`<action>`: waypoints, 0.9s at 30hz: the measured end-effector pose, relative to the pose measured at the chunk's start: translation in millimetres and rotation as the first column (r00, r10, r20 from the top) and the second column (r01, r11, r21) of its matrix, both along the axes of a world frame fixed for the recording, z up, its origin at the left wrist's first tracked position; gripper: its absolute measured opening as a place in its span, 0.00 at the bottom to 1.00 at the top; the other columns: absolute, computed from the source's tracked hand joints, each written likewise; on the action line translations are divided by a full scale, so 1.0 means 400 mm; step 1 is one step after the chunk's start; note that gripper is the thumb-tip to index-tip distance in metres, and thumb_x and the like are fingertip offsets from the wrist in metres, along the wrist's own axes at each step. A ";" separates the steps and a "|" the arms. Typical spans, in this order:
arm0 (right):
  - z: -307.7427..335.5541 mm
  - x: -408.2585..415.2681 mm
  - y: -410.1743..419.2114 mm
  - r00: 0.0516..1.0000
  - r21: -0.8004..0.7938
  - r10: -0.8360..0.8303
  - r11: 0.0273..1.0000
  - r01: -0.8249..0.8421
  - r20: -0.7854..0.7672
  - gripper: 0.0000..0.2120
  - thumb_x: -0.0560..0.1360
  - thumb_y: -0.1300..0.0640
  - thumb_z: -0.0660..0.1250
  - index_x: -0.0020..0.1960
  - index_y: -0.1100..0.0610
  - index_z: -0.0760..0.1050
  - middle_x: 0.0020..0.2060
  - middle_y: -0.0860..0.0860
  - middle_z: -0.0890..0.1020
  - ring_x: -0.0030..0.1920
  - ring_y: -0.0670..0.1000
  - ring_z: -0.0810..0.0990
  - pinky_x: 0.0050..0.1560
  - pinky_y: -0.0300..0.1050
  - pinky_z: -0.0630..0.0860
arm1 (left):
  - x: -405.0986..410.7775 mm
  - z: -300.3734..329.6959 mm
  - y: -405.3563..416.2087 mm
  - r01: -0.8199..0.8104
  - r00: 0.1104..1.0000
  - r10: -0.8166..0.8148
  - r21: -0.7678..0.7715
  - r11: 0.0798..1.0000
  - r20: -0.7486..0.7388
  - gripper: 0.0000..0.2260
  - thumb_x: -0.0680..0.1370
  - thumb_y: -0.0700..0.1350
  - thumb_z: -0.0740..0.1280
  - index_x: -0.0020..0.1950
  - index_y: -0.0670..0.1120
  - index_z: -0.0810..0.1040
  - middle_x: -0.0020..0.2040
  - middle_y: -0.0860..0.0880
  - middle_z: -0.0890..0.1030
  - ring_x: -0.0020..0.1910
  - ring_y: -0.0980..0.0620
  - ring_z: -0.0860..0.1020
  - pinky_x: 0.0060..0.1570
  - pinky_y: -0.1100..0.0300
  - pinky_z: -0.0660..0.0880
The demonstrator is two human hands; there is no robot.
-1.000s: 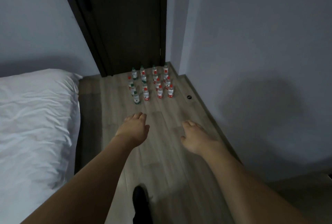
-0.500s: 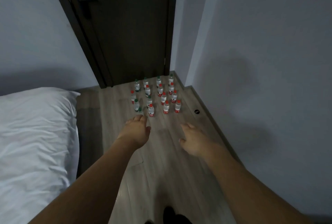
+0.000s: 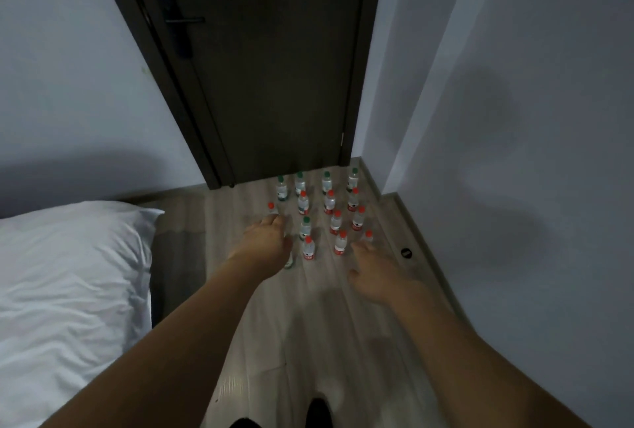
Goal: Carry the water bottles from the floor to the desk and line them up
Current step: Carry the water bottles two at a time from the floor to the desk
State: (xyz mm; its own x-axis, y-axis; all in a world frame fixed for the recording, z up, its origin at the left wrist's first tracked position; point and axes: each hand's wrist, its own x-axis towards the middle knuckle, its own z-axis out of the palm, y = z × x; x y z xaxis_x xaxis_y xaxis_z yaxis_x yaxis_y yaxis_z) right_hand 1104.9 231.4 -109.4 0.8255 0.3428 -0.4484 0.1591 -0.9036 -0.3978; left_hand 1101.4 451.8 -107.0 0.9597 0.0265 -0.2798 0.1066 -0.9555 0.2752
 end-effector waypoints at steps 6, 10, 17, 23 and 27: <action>-0.037 0.210 0.103 1.000 0.013 0.022 1.000 -0.022 -0.001 0.27 0.78 0.56 0.60 0.76 0.56 0.58 0.76 0.53 0.59 0.74 0.57 0.60 0.72 0.52 0.62 | 0.194 -0.035 0.073 -0.018 0.999 0.017 -0.040 0.999 -0.033 0.23 0.83 0.50 0.57 0.76 0.43 0.62 0.75 0.43 0.65 0.71 0.42 0.67 0.69 0.52 0.64; -0.083 0.340 0.185 1.000 0.003 -0.023 1.000 0.023 -0.013 0.27 0.78 0.53 0.61 0.75 0.54 0.59 0.75 0.53 0.62 0.73 0.57 0.62 0.71 0.54 0.62 | 0.344 -0.068 0.154 0.001 0.999 -0.005 -0.090 0.996 -0.044 0.22 0.83 0.50 0.57 0.75 0.44 0.63 0.74 0.43 0.66 0.70 0.42 0.68 0.68 0.51 0.66; -0.105 0.588 0.358 0.990 -0.010 -0.134 0.991 0.134 -0.053 0.28 0.79 0.56 0.62 0.76 0.52 0.58 0.73 0.52 0.65 0.71 0.55 0.65 0.70 0.55 0.65 | 0.637 -0.124 0.356 0.021 0.995 -0.031 -0.103 0.994 -0.096 0.24 0.83 0.51 0.57 0.77 0.42 0.61 0.74 0.42 0.66 0.70 0.41 0.67 0.69 0.49 0.65; -0.170 0.749 0.449 0.990 -0.044 -0.130 0.991 0.127 -0.057 0.28 0.80 0.54 0.61 0.77 0.54 0.56 0.75 0.52 0.62 0.73 0.56 0.63 0.71 0.55 0.64 | 0.805 -0.224 0.451 0.045 0.993 -0.059 -0.124 0.991 -0.106 0.23 0.83 0.51 0.57 0.76 0.43 0.62 0.73 0.42 0.67 0.69 0.41 0.69 0.67 0.49 0.67; -0.338 0.819 0.458 0.985 -0.108 -0.122 0.988 0.109 -0.123 0.31 0.79 0.53 0.63 0.78 0.52 0.54 0.75 0.52 0.63 0.72 0.56 0.64 0.72 0.56 0.62 | 0.878 -0.384 0.470 0.080 0.990 -0.095 -0.144 0.986 -0.100 0.24 0.82 0.49 0.58 0.76 0.43 0.62 0.74 0.42 0.67 0.69 0.42 0.69 0.69 0.51 0.65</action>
State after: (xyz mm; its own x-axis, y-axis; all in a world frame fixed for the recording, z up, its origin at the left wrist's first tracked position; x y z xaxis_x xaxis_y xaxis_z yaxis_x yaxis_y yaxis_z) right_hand 1432.7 414.6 -244.8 0.7901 0.1965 -0.5806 0.0051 -0.9493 -0.3144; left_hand 1452.7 640.0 -260.8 0.9210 -0.1029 -0.3756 0.0598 -0.9157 0.3975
